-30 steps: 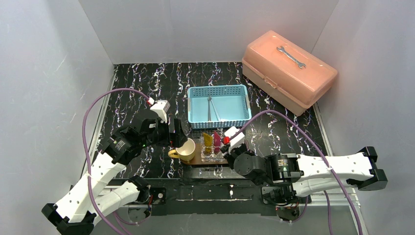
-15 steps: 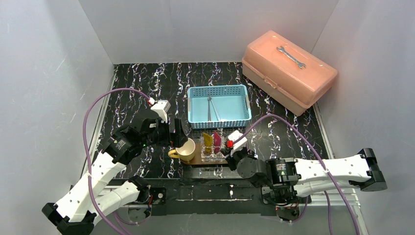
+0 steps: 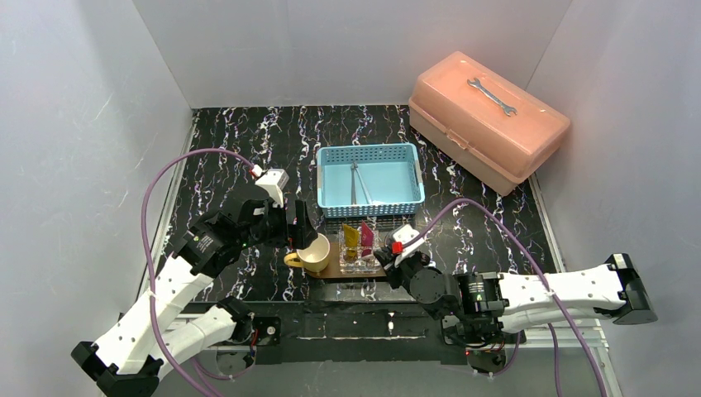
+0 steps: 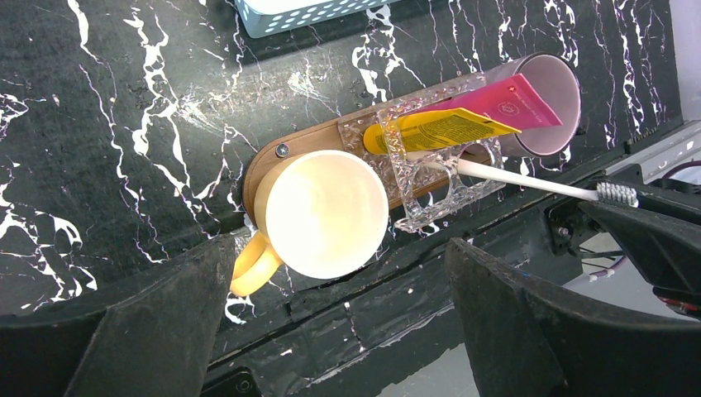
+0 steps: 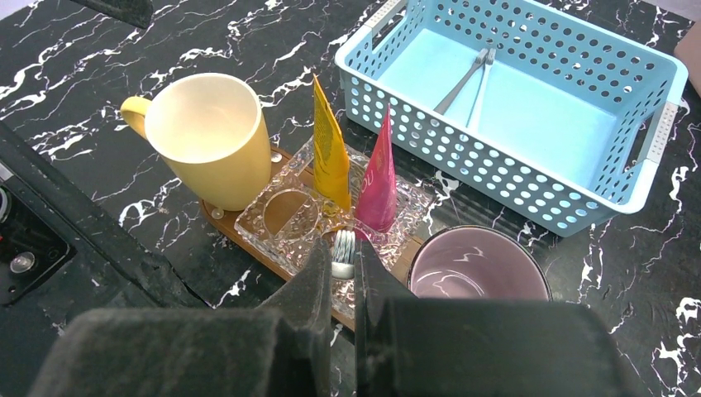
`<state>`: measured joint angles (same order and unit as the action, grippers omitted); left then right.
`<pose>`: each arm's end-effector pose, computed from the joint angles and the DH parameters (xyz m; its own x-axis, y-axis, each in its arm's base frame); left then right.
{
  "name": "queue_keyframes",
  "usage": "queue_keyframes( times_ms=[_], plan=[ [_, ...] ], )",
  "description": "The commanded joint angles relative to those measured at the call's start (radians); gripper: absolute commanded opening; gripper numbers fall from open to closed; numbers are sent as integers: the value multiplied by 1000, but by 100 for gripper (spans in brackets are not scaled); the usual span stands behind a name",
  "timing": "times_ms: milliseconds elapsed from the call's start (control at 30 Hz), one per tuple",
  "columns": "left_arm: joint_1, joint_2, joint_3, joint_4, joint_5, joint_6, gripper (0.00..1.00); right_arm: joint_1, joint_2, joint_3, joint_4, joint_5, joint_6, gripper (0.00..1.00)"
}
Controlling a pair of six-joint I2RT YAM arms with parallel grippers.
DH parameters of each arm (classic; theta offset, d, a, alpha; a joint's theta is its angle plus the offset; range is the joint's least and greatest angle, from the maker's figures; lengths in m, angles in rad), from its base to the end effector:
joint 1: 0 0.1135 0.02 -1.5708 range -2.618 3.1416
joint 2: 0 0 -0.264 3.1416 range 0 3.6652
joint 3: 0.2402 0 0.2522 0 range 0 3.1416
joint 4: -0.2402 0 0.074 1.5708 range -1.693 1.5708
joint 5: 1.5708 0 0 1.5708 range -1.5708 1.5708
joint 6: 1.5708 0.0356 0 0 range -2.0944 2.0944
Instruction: Prepare toiletry sets of a toothbrush and toothpaste on the tray
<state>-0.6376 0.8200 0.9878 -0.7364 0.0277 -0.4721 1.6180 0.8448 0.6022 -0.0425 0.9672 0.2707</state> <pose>0.1310 -0.0983 0.3476 -0.6645 -0.0735 -0.7437 0.3499 0.8487 -0.3965 0.0204 0.1885 0.2838 -0.1488 -0.0668 -0.9866 -0.5858 0.8098 0.0335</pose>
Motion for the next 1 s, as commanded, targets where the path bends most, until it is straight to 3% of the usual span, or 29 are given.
queue_keyframes(
  times_ms=[0, 633, 967],
  plan=[
    [4, 1, -1, 3, 8, 10, 98, 2, -18, -22, 117, 42, -29, 1],
    [4, -1, -5, 0, 11, 8, 98, 3, -3, -74, 177, 53, -60, 1],
    [4, -2, -6, 0, 13, 7, 98, 3, 0, -80, 170, 51, -54, 15]
  ],
)
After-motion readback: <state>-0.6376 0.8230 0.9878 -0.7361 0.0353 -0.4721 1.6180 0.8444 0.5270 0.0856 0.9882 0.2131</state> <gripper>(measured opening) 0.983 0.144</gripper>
